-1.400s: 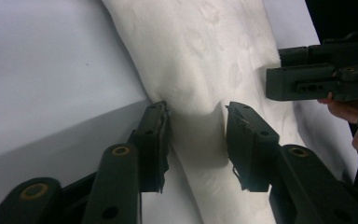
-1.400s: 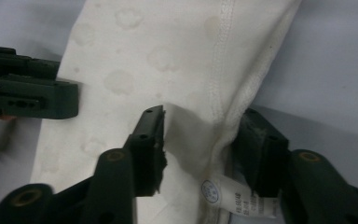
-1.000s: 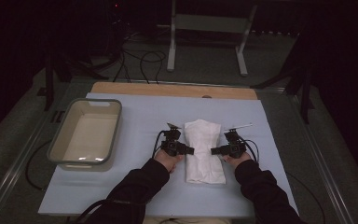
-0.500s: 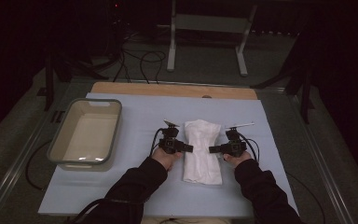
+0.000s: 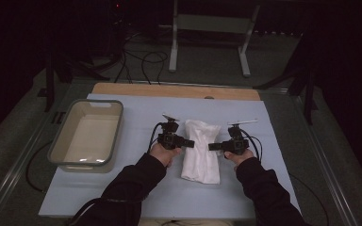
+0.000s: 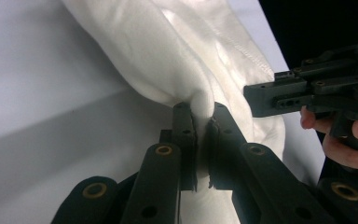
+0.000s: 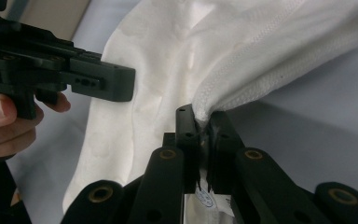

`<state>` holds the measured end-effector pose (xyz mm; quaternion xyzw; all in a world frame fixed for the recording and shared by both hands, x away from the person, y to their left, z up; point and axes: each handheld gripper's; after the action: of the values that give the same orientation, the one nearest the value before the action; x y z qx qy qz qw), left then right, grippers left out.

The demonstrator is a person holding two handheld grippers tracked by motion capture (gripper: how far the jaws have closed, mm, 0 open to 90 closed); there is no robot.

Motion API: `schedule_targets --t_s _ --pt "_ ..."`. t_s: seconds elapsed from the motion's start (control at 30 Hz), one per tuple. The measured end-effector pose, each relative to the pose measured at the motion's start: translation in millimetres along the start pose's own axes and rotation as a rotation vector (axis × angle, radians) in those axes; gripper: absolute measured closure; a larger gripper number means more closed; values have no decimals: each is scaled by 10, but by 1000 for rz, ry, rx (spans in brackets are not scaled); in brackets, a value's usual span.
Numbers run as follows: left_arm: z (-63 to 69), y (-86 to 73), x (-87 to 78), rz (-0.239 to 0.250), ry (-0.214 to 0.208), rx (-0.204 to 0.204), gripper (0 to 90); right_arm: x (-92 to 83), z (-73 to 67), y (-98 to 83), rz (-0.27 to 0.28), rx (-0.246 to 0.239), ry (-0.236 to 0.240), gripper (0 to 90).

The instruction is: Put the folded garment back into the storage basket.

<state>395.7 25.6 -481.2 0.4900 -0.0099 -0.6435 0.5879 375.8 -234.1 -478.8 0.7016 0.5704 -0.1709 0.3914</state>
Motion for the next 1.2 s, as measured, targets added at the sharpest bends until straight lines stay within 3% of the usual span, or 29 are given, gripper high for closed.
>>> schedule_targets --t_s 0.47,0.73,0.97,1.2 --pt "34 165 -324 37 20 37 844 -97 -231 155 40 -22 53 854" --pt "21 211 -437 56 21 37 845 -133 -351 235 49 -36 76 854" --pt "1 256 -577 67 34 46 844 -118 -455 289 53 -49 93 854" --pt "-52 271 -767 80 50 44 844 -72 -645 373 54 -74 106 854"
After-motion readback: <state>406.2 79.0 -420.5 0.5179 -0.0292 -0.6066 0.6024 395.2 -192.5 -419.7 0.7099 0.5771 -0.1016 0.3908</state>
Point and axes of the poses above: each handheld gripper's, and its own axes: x roughly forward along the jaws, y roughly out of its top, z roughly to its right, and after that the axes turned 13 degrees about x, right-handed
